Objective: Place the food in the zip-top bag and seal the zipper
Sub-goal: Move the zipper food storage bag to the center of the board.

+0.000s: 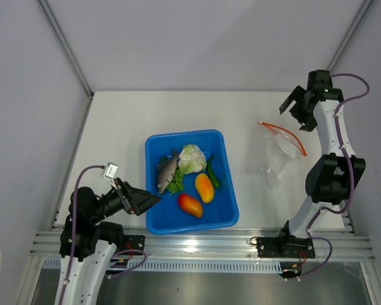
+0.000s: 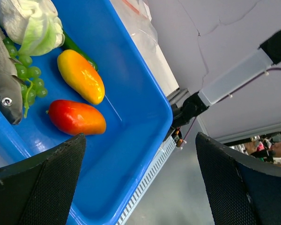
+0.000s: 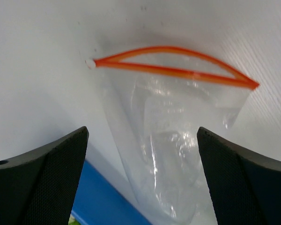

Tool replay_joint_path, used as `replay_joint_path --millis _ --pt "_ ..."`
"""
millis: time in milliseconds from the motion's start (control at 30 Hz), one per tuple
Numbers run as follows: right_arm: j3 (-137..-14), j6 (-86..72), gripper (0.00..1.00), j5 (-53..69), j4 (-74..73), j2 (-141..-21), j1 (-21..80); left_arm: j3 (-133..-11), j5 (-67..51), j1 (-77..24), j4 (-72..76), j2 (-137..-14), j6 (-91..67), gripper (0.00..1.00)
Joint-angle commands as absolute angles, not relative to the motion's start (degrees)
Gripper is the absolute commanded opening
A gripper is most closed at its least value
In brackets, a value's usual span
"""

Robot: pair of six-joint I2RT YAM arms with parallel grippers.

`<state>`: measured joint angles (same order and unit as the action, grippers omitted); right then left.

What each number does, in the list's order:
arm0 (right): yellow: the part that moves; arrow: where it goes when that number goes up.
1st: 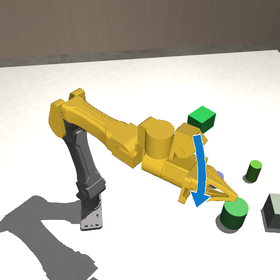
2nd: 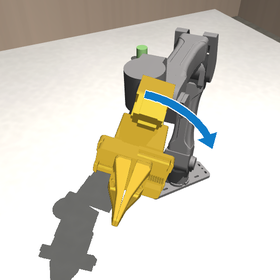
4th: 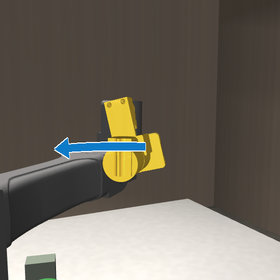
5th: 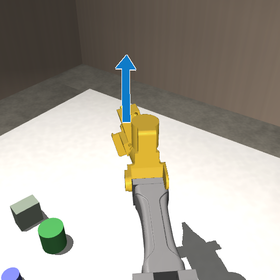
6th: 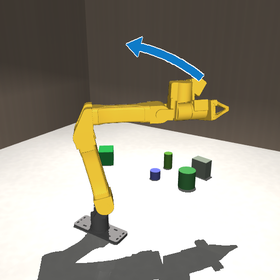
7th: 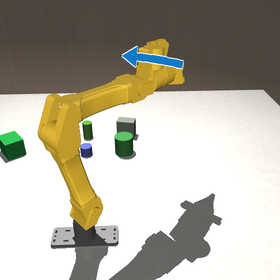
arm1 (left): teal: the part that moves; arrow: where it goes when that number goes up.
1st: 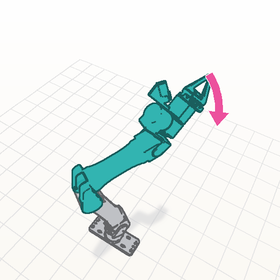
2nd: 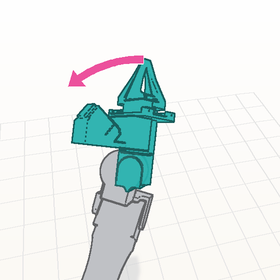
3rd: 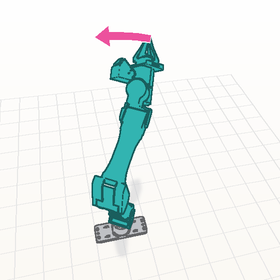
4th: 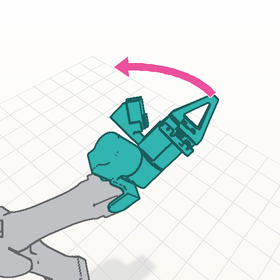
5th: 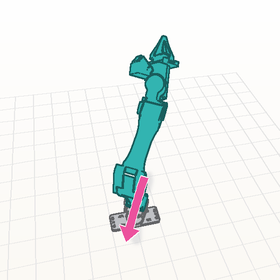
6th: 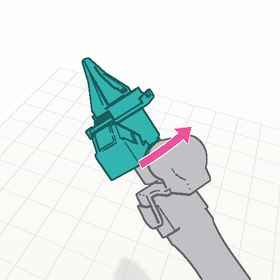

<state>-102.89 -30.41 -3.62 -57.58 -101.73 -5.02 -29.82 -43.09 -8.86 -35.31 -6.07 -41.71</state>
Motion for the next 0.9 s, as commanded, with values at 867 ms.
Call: replay_joint_path --millis 867 --pt "-100.03 -10.81 0.90 32.96 -40.96 -118.92 -11.87 -27.33 -48.34 -8.79 -29.71 -7.56 -43.15 0.99"
